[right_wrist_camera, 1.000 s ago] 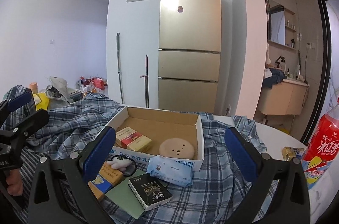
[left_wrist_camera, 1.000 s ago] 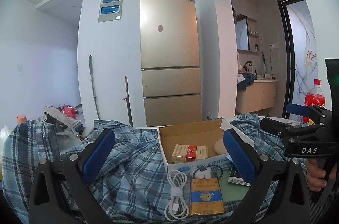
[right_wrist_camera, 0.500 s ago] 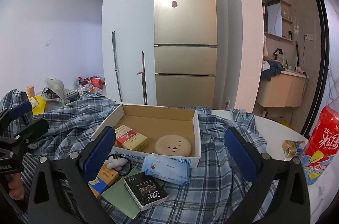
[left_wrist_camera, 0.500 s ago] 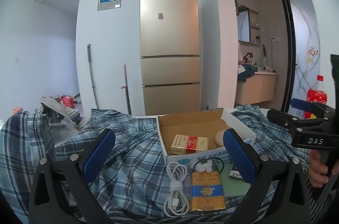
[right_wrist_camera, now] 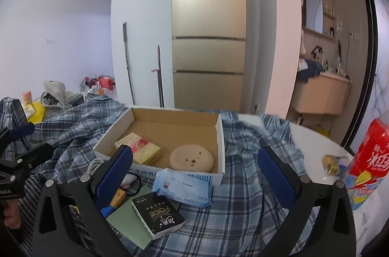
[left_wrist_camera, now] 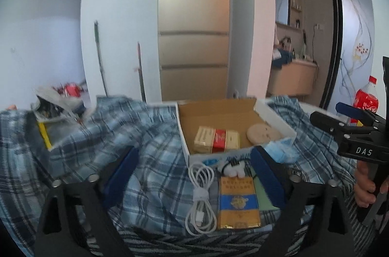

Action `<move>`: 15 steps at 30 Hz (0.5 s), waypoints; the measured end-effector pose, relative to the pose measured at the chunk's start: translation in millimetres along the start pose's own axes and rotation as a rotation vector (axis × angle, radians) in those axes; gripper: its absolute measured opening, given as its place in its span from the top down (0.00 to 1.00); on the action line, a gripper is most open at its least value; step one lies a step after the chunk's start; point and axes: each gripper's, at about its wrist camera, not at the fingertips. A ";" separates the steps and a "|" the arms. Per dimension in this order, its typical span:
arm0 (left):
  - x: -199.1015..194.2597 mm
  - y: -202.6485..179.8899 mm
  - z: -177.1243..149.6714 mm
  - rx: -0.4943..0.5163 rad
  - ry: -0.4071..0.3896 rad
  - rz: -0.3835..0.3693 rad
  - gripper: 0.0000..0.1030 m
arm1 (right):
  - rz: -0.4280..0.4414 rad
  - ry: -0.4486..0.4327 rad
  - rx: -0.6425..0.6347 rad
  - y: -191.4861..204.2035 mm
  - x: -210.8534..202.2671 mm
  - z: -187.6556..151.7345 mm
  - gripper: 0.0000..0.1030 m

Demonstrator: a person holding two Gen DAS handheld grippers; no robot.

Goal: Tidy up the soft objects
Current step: 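Withdraw both grippers from the box and move the left gripper toward the white cable, then grasp the white coiled cable with the left gripper and lift it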

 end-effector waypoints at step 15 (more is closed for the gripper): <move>69.1 8.8 -24.8 -0.077 0.351 -0.126 0.80 | 0.049 0.156 0.087 -15.1 29.1 -10.9 0.01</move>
Point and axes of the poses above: each gripper's, at about its wrist camera, not at the fingertips, and x roughly the way its jaws point, y to its left, z to its top, and after that the axes turned 4 degrees about x, right-handed
